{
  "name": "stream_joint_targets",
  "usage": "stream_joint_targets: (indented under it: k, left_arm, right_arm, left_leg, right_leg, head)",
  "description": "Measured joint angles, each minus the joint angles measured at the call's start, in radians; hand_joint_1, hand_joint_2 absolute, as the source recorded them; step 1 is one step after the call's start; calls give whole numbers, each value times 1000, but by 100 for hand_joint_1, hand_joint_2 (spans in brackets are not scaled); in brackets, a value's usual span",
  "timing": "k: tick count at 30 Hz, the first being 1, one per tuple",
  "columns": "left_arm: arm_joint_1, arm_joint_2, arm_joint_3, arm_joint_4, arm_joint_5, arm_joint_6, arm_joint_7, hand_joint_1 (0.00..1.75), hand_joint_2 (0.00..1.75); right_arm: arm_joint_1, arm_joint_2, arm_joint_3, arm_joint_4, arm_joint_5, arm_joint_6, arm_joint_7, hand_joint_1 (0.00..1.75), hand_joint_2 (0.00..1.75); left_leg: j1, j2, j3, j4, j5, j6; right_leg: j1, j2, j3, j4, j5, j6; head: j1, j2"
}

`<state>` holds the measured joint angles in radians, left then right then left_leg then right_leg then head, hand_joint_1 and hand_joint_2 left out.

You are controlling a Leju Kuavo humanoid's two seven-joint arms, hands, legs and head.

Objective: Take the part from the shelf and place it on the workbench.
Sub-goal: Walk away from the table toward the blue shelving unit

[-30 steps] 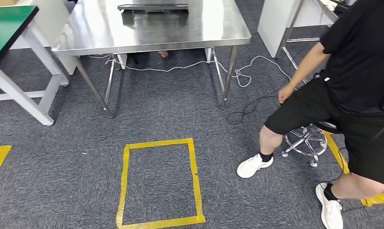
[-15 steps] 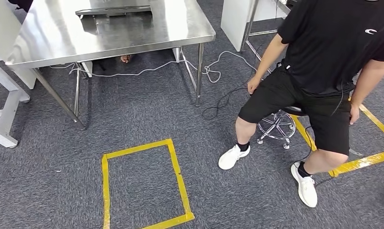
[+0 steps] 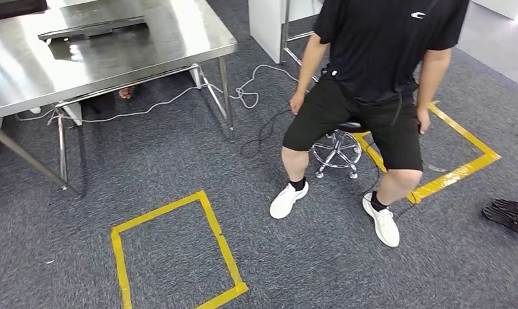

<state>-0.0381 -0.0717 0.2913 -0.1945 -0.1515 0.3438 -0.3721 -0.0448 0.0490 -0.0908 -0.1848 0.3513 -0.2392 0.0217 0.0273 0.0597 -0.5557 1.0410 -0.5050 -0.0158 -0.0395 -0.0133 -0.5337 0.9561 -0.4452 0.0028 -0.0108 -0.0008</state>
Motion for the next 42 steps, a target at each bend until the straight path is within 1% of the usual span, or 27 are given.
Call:
stream_joint_targets:
  k: [2,3,4,5,6,8,10,12,13,15,17,19,20,21,23,25,26,28,30,32,34,35,36,37,39,41,42]
  left_arm:
    - [3,0,0,0,0,0,0,0,0]
    - [4,1,0,0,0,0,0,0,0]
    - [5,1,0,0,-2,-1,0,0,0]
    - [5,1,0,0,-6,-4,-1,0,0]
    - [5,1,0,0,-10,-7,-2,0,0]
    - [6,2,-1,1,-17,-13,-5,0,0]
    - [8,4,-1,2,-21,-15,-9,0,0]
    - [9,4,-1,2,-22,-15,-11,0,0]
    - [8,4,-1,2,-22,-15,-11,0,0]
    - [9,3,-2,2,-21,-15,-13,0,0]
    - [12,3,-1,2,-20,-14,-14,0,0]
    - [14,3,-1,3,-19,-12,-14,0,0]
    - [15,2,-1,3,-19,-11,-14,0,0]
    - [15,2,-1,3,-19,-11,-14,0,0]
    - [14,1,-1,3,-19,-10,-12,0,0]
    - [14,1,-1,3,-20,-13,-10,0,0]
    - [13,1,-1,3,-21,-18,-7,0,0]
    - [11,0,-2,3,-24,-30,-1,0,0]
    - [10,0,-4,4,-25,-37,5,0,0]
    - [14,0,-4,5,-25,-39,10,0,0]
    - [18,-1,-4,6,-25,-41,13,0,0]
    - [19,-1,-4,6,-25,-42,13,0,0]
    - [19,-1,-4,6,-25,-43,13,0,0]
    - [19,-1,-4,6,-25,-45,13,0,0]
    - [19,0,-4,6,-26,-48,13,0,0]
    - [18,0,-5,6,-26,-50,12,0,0]
    - [17,1,-5,6,-26,-50,12,0,0]
  right_arm:
    - [0,2,0,0,0,0,0,0,0]
    - [0,3,0,0,0,0,1,0,0]
    - [1,4,0,1,-1,2,5,0,0]
    - [2,4,0,1,-1,5,12,0,0]
    - [4,4,0,2,-2,8,19,0,0]
    - [5,8,0,3,-2,12,31,0,0]
    - [5,13,0,3,0,12,35,0,0]
    - [7,15,0,3,2,12,35,0,0]
    - [9,15,0,4,2,13,36,0,0]
    - [9,14,0,4,3,13,36,0,0]
    - [6,12,0,4,5,14,36,0,0]
    - [7,12,0,4,7,14,36,0,0]
    - [8,11,0,4,8,14,36,0,0]
    - [9,10,0,4,8,14,36,0,0]
    - [8,9,0,4,10,15,35,0,0]
    - [4,9,0,4,13,16,33,0,0]
    - [3,9,1,4,14,17,32,0,0]
    - [4,9,1,4,16,19,31,0,0]
    - [5,8,1,4,16,20,31,0,0]
    - [5,9,1,4,16,20,30,0,0]
    - [6,10,1,4,15,19,28,0,0]
    - [7,10,1,4,14,19,27,0,0]
    - [8,10,1,4,14,18,26,0,0]
    - [9,9,1,4,13,17,26,0,0]
    - [8,11,1,4,13,16,25,0,0]
    - [7,12,1,4,12,16,25,0,0]
    - [7,13,1,4,11,16,25,0,0]
  left_leg:
    - [1,-46,-54,133,-84,0]
    - [0,-56,-80,195,-112,2]
    - [0,-59,-91,223,-116,5]
    - [0,-61,-84,213,-99,9]
    - [0,-67,-58,163,-65,14]
    - [0,-110,10,25,2,27]
    - [-5,-138,42,-45,27,36]
    - [-12,-119,41,-53,32,43]
    - [-12,-106,42,-61,38,49]
    - [-11,-78,43,-80,54,63]
    - [-14,-49,39,-86,59,71]
    - [-17,-18,35,-85,60,71]
    - [-18,-4,34,-85,60,70]
    - [-18,10,34,-84,60,68]
    - [-21,33,35,-79,57,60]
    - [-25,53,37,-72,49,46]
    - [-27,63,40,-71,46,38]
    - [-21,71,45,-67,41,24]
    - [-13,24,30,-22,2,12]
    - [-8,-38,-20,99,-76,5]
    - [-8,-58,-74,217,-123,4]
    - [-8,-60,-82,231,-116,6]
    - [-8,-63,-71,204,-88,9]
    - [-7,-74,-42,141,-47,13]
    - [-7,-119,18,8,16,26]
    - [-9,-142,39,-44,30,37]
    - [-12,-132,38,-48,32,42]
  right_leg:
    - [6,21,-5,1,7,-10]
    - [10,34,-8,1,9,-13]
    - [14,48,-9,2,10,-14]
    - [16,62,-9,2,11,-14]
    - [17,76,-7,2,12,-13]
    - [20,103,-6,3,14,-9]
    - [23,124,-12,4,19,-1]
    - [23,143,-24,0,27,13]
    - [23,140,-31,3,28,18]
    - [28,95,-69,59,-2,16]
    - [26,39,-135,191,-65,7]
    - [20,25,-180,296,-103,13]
    - [17,21,-173,295,-100,22]
    - [14,13,-141,248,-83,34]
    - [12,-30,-45,92,-39,48]
    - [17,-64,6,4,-18,40]
    - [20,-64,6,-3,-17,31]
    - [17,-37,2,-4,-12,15]
    - [8,-15,5,-6,-3,-1]
    - [8,9,4,-6,5,-12]
    - [14,37,1,-6,8,-17]
    - [16,53,0,-5,9,-17]
    - [18,68,1,-3,9,-18]
    - [19,83,2,-2,9,-18]
    - [22,110,1,2,11,-14]
    - [23,134,-9,3,16,-3]
    - [23,145,-15,1,20,5]
  head:
    - [-1,0]
    - [-1,0]
    - [-1,0]
    - [-1,0]
    - [-1,0]
    - [-1,0]
    - [0,0]
    - [-1,0]
    - [0,0]
    - [4,0]
    - [9,0]
    - [11,0]
    - [11,0]
    - [12,0]
    - [13,0]
    - [12,0]
    - [12,0]
    - [11,0]
    - [9,0]
    - [6,0]
    - [6,0]
    - [6,0]
    - [6,0]
    - [6,0]
    - [6,0]
    - [7,0]
    - [6,0]
